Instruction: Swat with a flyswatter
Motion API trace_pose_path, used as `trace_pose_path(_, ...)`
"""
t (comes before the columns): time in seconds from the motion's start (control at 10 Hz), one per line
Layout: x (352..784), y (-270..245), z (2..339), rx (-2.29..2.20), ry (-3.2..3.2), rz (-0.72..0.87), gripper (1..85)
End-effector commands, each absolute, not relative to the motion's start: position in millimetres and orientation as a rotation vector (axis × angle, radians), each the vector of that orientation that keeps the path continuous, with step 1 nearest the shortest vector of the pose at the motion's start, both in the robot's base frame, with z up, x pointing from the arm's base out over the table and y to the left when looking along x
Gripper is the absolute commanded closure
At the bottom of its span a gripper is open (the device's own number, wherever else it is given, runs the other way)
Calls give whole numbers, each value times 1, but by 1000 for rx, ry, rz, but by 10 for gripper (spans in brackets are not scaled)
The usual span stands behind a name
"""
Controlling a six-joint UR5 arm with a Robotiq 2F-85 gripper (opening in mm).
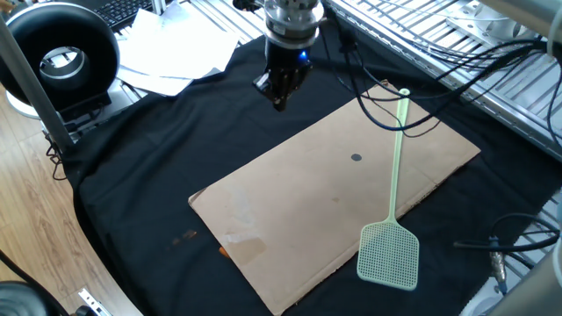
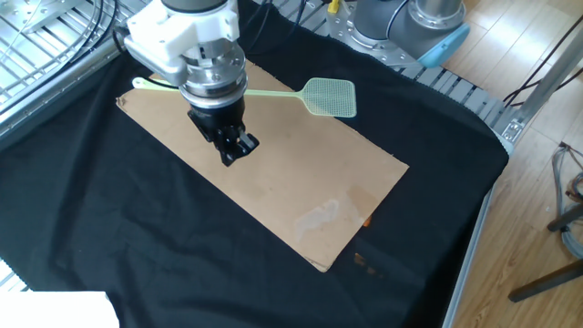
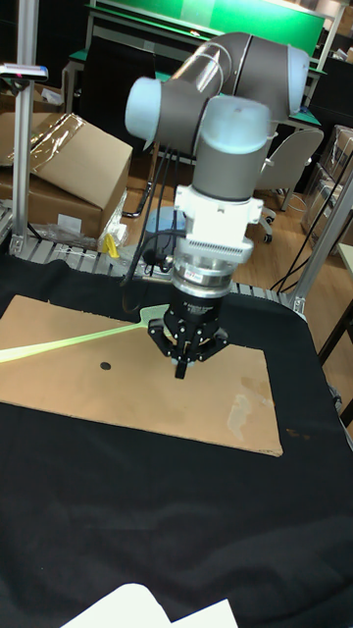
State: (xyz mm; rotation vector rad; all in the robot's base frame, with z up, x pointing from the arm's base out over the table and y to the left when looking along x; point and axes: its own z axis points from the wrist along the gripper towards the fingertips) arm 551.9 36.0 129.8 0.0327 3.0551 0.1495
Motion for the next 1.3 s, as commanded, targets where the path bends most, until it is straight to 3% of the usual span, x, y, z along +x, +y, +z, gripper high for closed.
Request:
trace_pose_path(0.0,552,43,121,7,3015,237,837)
trace_pose_path(0.5,546,20,120,-67,3057,74,837)
trace_pose_path(0.9,495,-6,121,-100,3255,-77,837)
trace_pose_path(1.2,499,-8,121,-194,3238,-86,837)
